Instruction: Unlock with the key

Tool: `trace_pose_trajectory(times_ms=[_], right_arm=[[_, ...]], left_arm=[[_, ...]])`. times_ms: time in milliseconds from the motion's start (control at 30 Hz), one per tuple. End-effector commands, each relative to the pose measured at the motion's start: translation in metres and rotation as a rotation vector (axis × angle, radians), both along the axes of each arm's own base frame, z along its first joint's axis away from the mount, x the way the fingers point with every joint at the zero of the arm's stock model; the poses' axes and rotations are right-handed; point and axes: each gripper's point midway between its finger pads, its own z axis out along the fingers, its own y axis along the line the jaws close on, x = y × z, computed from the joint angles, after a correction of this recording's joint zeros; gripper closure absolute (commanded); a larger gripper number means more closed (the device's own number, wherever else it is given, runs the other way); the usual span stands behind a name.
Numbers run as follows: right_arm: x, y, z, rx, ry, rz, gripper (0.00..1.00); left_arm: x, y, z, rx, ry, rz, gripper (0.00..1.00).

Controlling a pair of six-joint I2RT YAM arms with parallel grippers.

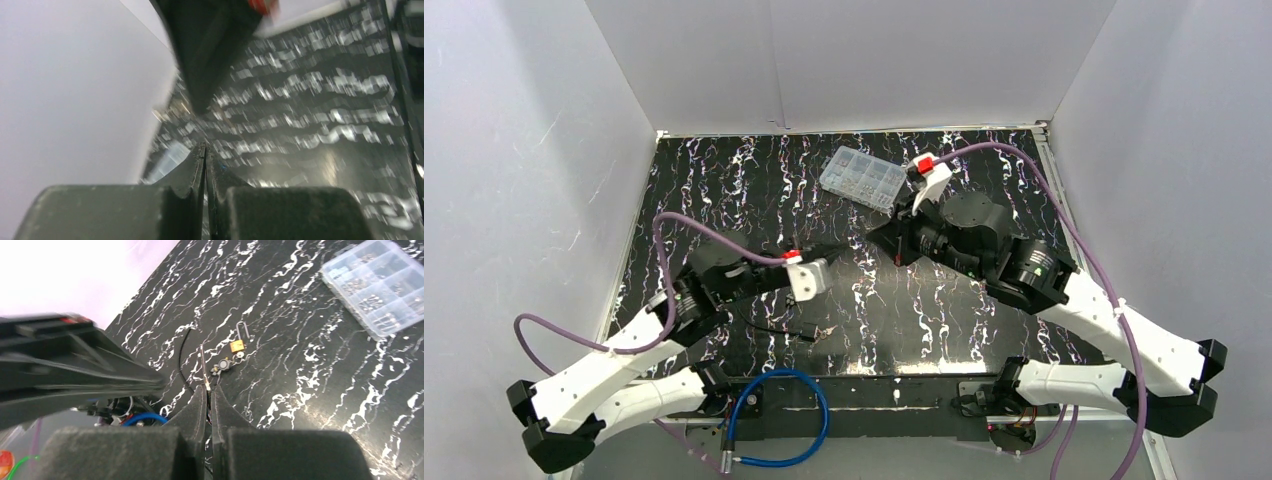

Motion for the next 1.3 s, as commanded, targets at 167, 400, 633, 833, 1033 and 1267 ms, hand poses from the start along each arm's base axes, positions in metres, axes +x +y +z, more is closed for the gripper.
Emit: trace_pose_trajectory(times_ms=[167,400,633,833,1033,1267], right_arm=[[0.011,-0.051,0.007,-0.002,-0.063,-0.167,0.99],[0.009,-0.067,0.002,-0.029,-0.065,-0.185,0.99],[0.007,-0.069,-0.007,-0.029,-0.035,-0.189,0.99],[0.008,-0.074,0.0,-0.017,-0.044,-0.207,0.99],[0.009,-0.088,0.015,-0.003,-0.076,-0.249,0.99],[0.007,-0.104,0.026,0.013,-0.098,-0.284,0.99]], left_arm=[[-0.033,0.044,-0.14,0.48,0.209,-0.196,1.0],[-0.1,0.101,-0.174,0.744,0.184,-0.562,1.0],[-0.112,0.093,-0.214,0.733,0.094,-0.728,0.48],[-0.112,0.077,-0.246,0.856,0.272,-0.862,0.23],[-0.105,0.056,-0.274,0.96,0.362,-0.946,0.33],[-0.12,0.046,-0.298,1.052,0.451,-1.023,0.49]])
